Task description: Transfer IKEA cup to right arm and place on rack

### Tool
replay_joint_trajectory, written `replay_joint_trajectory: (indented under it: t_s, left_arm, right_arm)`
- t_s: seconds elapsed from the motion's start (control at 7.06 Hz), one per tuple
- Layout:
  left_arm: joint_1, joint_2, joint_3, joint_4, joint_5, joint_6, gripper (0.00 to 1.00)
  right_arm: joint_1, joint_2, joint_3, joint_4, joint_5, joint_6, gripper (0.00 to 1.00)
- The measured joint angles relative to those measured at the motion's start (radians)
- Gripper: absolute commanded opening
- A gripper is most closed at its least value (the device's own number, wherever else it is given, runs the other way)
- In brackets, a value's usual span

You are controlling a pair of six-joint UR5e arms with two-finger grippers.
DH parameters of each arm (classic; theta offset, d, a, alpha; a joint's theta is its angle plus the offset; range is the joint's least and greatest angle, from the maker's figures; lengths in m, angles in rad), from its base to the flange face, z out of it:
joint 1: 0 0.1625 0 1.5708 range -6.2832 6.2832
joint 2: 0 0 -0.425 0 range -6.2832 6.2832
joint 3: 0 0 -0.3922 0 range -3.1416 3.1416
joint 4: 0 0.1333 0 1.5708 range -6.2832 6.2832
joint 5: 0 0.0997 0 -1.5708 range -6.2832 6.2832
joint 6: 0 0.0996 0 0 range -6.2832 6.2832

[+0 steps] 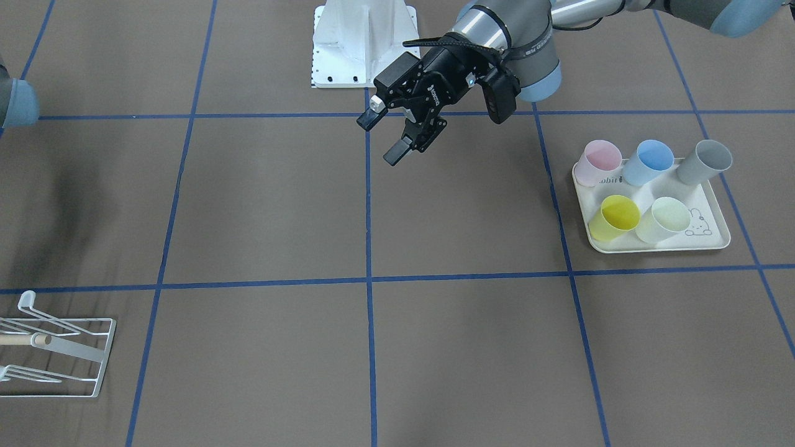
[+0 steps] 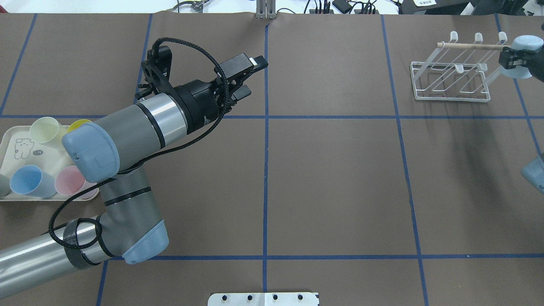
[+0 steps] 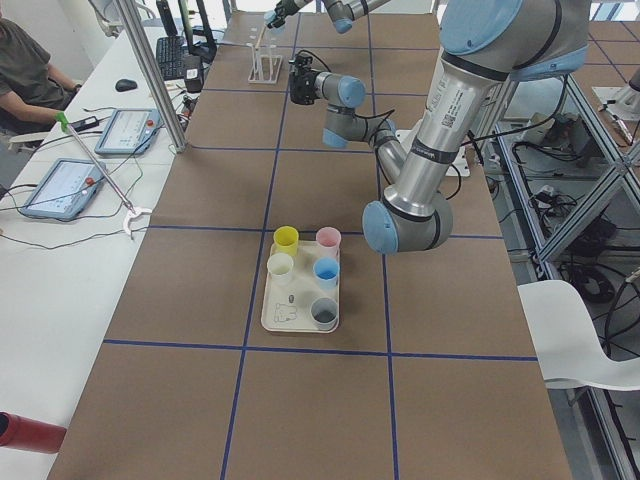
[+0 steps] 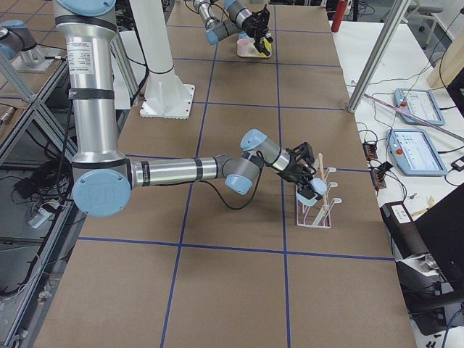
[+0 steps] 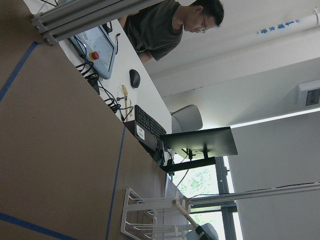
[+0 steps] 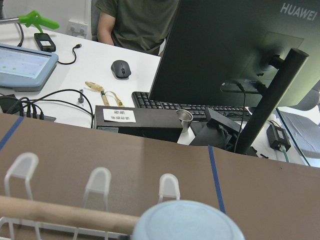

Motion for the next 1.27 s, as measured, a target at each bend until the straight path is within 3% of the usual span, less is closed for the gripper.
replay_joint_trajectory:
  t_s: [0.14,0.28,0.42,0.57,1.27]
  left_arm:
    - [0.003,0.000,0.000,0.000,0.001,0.000,1.00]
    - [0.006,0.000,0.000,0.000,0.001,0.000,1.00]
    - [0.008,0.000,0.000,0.000,0.002,-0.001,1.00]
    - [0.009,0.000,0.000,0.000,0.001,-0.001,1.00]
    - [0.010,0.000,-0.002,0.000,0.001,-0.002,1.00]
  right_arm:
    - [-0.001,0.000,-0.003,0.000,0.000,0.000,0.11]
    - [-0.001,0.000,-0.006,0.000,0.000,0.000,0.54]
    - [-0.001,-0.001,-0.007,0.000,0.000,-0.003,0.67]
    - [-0.001,-0.001,-0.008,0.000,0.001,-0.005,0.95]
    - [0.001,-0.009,-0.004,0.049,0.015,-0.001,0.99]
